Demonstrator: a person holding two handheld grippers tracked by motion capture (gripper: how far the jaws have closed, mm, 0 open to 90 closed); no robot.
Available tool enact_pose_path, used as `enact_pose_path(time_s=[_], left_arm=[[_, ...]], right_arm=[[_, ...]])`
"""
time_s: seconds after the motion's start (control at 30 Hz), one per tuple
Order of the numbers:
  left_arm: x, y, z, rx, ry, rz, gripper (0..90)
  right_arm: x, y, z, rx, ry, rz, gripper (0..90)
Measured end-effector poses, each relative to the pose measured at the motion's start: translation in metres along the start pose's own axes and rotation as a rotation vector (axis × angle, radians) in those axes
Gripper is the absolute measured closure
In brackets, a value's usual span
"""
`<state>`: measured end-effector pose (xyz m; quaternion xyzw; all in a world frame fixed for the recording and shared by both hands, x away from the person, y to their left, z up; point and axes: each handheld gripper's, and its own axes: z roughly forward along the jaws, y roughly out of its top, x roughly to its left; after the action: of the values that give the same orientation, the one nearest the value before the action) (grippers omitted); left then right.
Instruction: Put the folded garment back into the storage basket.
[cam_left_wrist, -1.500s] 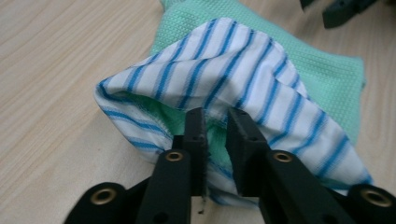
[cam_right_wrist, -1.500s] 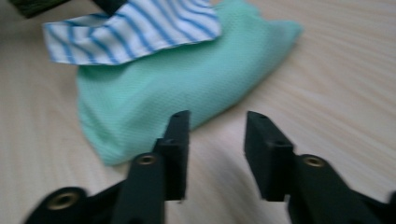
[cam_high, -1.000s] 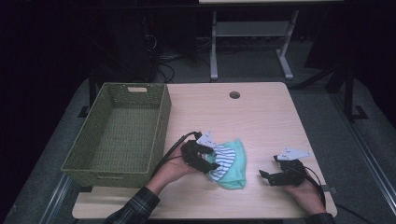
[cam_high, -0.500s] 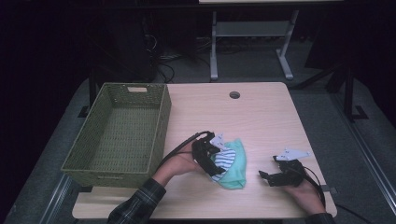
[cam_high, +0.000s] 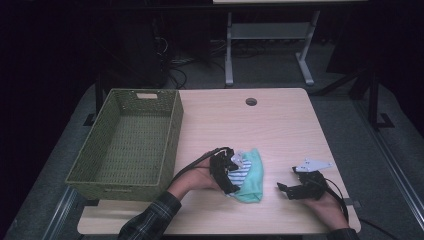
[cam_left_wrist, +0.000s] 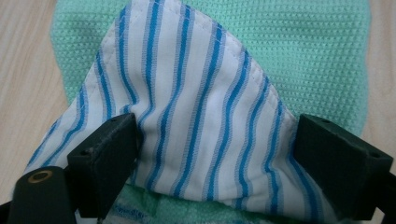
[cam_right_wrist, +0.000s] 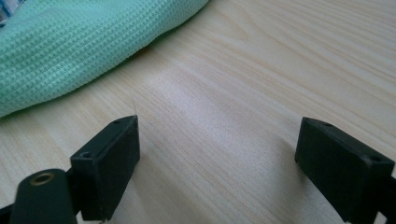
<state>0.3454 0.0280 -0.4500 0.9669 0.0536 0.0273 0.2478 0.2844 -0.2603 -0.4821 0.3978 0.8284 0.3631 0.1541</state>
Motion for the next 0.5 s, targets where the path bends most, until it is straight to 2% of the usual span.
enact_pose_path(time_s=[0.07, 0.13, 0.33, 0.5], left_arm=[[0.0015, -0.0008, 0.001, 0.002, -0.009, 0.002, 12.5], [0.0036, -0.0032, 0.0022, -0.013, -0.025, -0.013, 12.6], [0.0039, -0.0042, 0.0017, -0.016, -0.032, -0.016, 14.8], [0.0036, -0.004, -0.0009, -0.013, -0.041, -0.015, 23.8]], right_arm=[[0.0, 0.0, 0.0, 0.0, 0.0, -0.001, 13.3], [0.0, 0.0, 0.0, 0.0, 0.001, -0.001, 13.3], [0.0001, 0.0, 0.0, 0.0, 0.001, -0.001, 13.2], [0.0001, 0.0, 0.0, 0.001, 0.001, -0.001, 13.1]])
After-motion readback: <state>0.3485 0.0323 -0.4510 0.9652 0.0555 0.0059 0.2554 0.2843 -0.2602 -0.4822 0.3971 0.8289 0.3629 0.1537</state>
